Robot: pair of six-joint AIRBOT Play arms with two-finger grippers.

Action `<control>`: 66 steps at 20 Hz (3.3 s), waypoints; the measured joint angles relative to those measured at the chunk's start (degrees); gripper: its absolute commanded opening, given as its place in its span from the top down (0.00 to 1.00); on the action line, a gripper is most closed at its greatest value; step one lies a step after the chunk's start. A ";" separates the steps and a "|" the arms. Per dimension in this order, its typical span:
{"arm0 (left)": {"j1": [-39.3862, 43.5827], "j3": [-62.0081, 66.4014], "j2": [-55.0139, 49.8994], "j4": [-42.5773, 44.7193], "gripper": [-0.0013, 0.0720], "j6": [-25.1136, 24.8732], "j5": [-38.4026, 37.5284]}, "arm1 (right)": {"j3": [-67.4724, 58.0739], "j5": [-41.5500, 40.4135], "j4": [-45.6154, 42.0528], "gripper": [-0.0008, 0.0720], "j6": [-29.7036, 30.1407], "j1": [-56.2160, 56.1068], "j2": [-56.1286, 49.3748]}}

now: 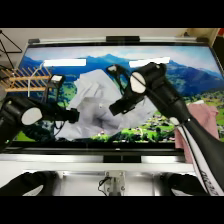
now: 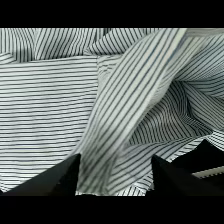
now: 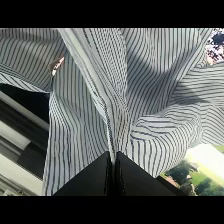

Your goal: Fold the shirts.

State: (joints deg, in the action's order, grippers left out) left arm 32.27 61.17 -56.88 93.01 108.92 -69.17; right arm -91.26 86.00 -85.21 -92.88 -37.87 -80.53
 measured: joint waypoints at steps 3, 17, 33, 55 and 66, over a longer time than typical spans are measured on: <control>-2.40 2.45 0.00 0.22 0.13 -3.52 -2.34 | 0.42 -1.09 -0.28 0.90 -1.51 -0.50 -0.28; -47.80 17.35 -11.98 2.54 0.15 -31.41 -6.45 | 0.68 -0.90 4.79 0.90 -6.62 -0.90 -0.44; -57.86 17.66 -32.41 -13.49 0.14 -48.24 -2.08 | 0.68 0.96 5.35 0.90 -11.34 -0.90 -2.08; -57.64 17.07 -40.09 -14.03 0.34 -49.70 -3.76 | 0.68 0.98 5.20 0.90 -10.80 -0.90 -2.21; -57.59 16.33 -40.02 -13.99 0.91 -49.77 -3.50 | 0.68 1.01 3.91 0.90 -10.60 -0.90 -2.21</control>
State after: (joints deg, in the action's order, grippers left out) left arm -25.32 77.49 -96.90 79.02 59.16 -72.66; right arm -90.59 87.00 -81.30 -103.48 -38.76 -82.74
